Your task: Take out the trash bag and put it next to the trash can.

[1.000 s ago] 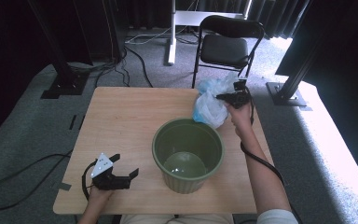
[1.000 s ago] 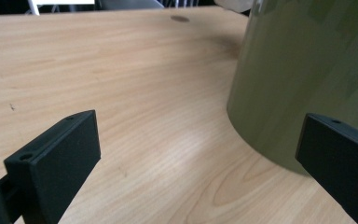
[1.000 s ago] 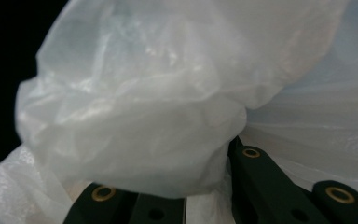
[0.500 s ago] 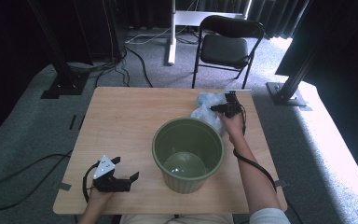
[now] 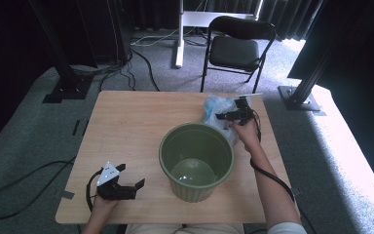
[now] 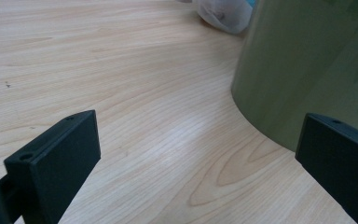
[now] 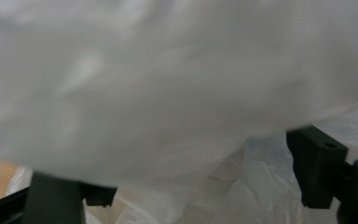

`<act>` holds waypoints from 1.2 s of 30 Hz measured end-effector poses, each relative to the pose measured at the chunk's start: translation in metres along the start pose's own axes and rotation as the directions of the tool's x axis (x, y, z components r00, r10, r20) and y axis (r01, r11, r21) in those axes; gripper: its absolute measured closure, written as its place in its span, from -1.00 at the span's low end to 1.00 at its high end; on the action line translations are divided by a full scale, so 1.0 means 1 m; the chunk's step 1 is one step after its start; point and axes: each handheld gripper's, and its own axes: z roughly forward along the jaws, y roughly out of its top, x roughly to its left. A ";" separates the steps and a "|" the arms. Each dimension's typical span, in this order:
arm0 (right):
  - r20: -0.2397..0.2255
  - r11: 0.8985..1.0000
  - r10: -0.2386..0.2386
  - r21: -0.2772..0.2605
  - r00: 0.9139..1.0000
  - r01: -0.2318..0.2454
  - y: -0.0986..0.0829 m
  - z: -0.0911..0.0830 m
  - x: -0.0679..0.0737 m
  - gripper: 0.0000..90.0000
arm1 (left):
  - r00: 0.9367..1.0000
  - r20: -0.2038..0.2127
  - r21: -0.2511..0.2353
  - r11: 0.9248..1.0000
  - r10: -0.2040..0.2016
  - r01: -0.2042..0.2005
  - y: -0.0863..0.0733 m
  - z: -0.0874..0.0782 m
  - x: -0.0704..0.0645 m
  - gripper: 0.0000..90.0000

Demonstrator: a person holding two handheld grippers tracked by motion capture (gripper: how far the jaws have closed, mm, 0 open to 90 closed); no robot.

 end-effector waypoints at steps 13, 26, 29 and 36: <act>0.021 0.997 -0.025 -0.075 0.999 0.027 -0.017 -0.035 -0.001 -0.63 | 1.000 -0.012 0.002 1.000 -0.015 0.015 -0.002 -0.004 0.003 -1.00; 0.011 0.978 -0.045 -0.206 0.999 0.046 -0.069 -0.075 -0.007 -0.69 | 0.999 -0.025 -0.009 1.000 -0.029 0.028 -0.003 -0.009 0.006 -1.00; 0.023 0.970 -0.053 -0.237 0.998 0.057 -0.084 -0.084 -0.007 -0.69 | 0.999 -0.035 -0.010 1.000 -0.026 0.026 -0.004 -0.011 0.007 -1.00; 0.062 0.963 -0.072 -0.255 0.995 0.086 -0.122 -0.094 -0.007 -0.69 | 0.997 -0.062 -0.012 0.999 -0.053 0.053 -0.006 -0.017 0.012 -1.00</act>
